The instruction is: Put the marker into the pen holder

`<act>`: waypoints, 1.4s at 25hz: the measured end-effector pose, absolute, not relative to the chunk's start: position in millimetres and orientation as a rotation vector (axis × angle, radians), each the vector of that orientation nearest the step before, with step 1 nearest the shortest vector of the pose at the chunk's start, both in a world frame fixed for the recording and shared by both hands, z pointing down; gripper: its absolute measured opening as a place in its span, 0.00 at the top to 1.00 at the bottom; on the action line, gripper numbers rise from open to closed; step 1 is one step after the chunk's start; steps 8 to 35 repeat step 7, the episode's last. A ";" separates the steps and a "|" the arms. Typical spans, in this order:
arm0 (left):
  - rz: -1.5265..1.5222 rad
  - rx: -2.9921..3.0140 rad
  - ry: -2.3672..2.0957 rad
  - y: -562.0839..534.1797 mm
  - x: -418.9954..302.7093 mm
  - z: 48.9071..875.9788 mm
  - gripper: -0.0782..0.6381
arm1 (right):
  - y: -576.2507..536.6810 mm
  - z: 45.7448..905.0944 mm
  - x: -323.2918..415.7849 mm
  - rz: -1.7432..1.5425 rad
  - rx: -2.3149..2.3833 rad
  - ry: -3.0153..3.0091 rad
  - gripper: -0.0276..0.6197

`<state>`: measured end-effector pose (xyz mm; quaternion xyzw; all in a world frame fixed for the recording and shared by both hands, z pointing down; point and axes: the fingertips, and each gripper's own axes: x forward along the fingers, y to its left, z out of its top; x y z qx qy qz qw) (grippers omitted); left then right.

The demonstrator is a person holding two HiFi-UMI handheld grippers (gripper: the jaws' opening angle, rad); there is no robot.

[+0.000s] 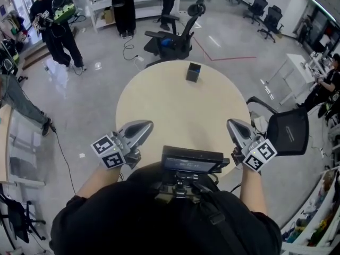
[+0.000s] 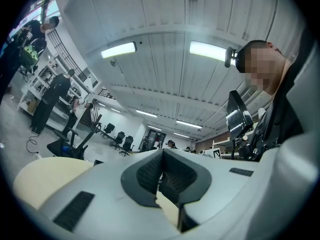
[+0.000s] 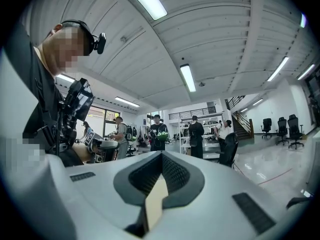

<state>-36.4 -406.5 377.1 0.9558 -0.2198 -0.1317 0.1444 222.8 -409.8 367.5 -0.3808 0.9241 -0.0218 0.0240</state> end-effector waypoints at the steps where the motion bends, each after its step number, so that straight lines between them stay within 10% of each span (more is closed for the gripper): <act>1: -0.381 2.754 -0.632 -407.2 -31.6 377.1 0.90 | -409.8 367.6 227.9 -0.065 -1.179 2.862 0.95; 35: -0.386 2.753 -0.629 -405.9 -14.1 382.4 0.90 | -408.4 371.4 244.1 -0.052 -1.172 2.875 0.95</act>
